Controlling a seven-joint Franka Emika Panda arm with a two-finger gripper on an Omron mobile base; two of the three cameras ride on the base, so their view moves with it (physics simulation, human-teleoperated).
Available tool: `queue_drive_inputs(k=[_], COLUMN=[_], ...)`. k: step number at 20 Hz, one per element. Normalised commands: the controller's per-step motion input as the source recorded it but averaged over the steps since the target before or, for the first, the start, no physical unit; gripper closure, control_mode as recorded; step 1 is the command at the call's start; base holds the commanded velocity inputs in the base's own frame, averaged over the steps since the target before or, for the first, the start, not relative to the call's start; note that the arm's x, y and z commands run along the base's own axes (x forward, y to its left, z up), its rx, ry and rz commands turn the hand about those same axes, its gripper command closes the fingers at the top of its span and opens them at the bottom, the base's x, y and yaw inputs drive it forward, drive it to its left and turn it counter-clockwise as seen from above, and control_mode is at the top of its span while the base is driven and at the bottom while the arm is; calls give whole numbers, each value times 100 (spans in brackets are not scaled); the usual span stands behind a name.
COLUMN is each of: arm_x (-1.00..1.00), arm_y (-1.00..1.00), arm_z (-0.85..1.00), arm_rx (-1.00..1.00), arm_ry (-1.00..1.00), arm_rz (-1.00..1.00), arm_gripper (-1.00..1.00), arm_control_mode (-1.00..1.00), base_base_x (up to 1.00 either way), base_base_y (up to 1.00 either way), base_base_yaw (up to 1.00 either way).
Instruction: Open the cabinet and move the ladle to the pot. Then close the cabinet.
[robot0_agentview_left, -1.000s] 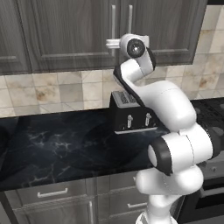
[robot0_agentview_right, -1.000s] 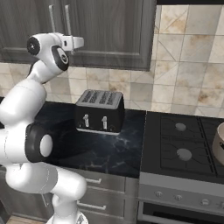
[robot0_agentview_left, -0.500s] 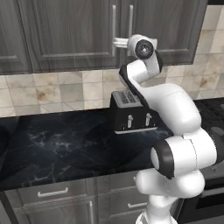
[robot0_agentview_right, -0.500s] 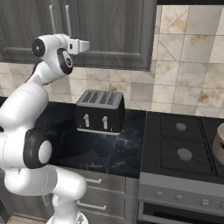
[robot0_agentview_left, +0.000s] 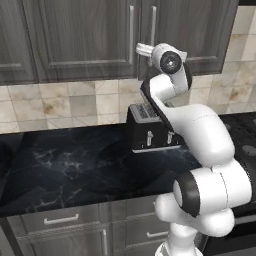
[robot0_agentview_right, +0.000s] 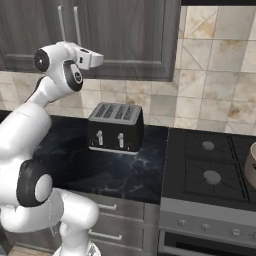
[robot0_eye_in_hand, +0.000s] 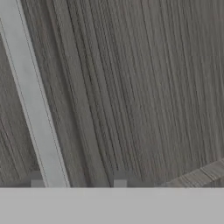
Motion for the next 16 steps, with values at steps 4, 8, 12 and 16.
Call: queue_drive_inputs(k=[4, 8, 12, 16], arm_x=[-71, -51, -29, -37], arm_y=[-100, -100, -100, -100], arm_z=[13, 22, 31, 34], arm_rx=[17, 21, 23, 27], arm_ry=[-22, -16, -11, -7], arm_rz=[-13, -7, 0, 0], arm_gripper=[100, 100, 100, 100], arm_control_mode=[-100, -100, -100, -100], base_base_x=[0, 0, 0, 0], base_base_y=[0, 0, 0, 0], base_base_yaw=[0, 0, 0, 0])
